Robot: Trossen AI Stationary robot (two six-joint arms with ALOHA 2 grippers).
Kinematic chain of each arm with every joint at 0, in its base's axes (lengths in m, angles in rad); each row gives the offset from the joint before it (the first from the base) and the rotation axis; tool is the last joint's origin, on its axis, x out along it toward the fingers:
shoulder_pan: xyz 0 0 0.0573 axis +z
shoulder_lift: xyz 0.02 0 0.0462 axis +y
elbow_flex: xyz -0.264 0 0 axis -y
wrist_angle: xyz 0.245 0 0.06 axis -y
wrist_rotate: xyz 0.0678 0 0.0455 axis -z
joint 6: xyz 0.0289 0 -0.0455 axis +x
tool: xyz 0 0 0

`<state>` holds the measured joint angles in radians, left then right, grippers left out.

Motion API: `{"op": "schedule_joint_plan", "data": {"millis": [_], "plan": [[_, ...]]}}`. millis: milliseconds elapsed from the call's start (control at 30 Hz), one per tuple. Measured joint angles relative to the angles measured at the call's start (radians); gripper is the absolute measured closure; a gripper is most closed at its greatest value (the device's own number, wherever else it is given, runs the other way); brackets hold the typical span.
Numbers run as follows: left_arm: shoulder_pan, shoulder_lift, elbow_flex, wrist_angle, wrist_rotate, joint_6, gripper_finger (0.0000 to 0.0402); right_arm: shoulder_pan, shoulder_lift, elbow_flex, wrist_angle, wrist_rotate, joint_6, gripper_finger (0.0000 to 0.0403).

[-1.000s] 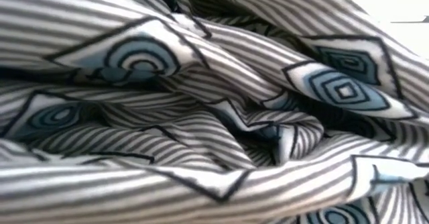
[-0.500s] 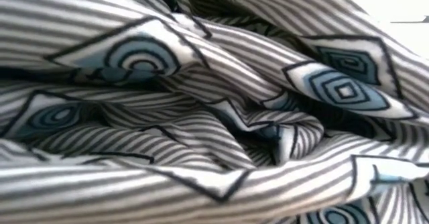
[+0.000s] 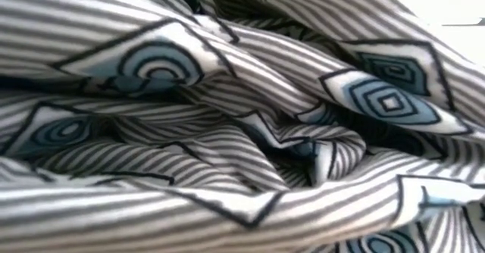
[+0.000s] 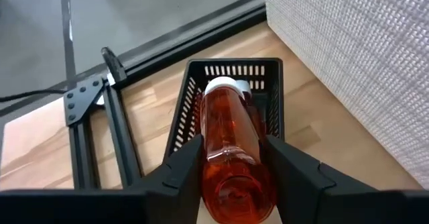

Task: Pick & Place Medicine items
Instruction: Put the red medicine bottle into the black bin

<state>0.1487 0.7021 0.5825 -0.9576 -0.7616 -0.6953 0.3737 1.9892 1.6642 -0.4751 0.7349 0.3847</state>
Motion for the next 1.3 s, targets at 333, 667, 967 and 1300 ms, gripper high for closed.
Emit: {"op": "schedule_joint_plan", "data": {"millis": [333, 667, 967, 1300], "plan": [[0.155, 0.000, -0.015, 0.134, 0.129, 0.119, 0.0254, -0.006, 0.000, 0.000, 0.000, -0.002, -0.003, 0.0055], [0.174, 0.001, -0.197, 0.397, 0.163, 0.207, 0.0254, -0.008, 0.000, 0.000, -0.002, -0.002, -0.003, 0.0055], [0.178, 0.001, -0.250, 0.505, 0.133, 0.209, 0.0254, -0.008, 0.001, 0.000, -0.006, -0.002, -0.003, 0.0055], [0.178, 0.000, -0.308, 0.516, 0.122, 0.190, 0.0254, -0.008, 0.002, 0.000, -0.009, -0.002, 0.000, 0.0055]]}}
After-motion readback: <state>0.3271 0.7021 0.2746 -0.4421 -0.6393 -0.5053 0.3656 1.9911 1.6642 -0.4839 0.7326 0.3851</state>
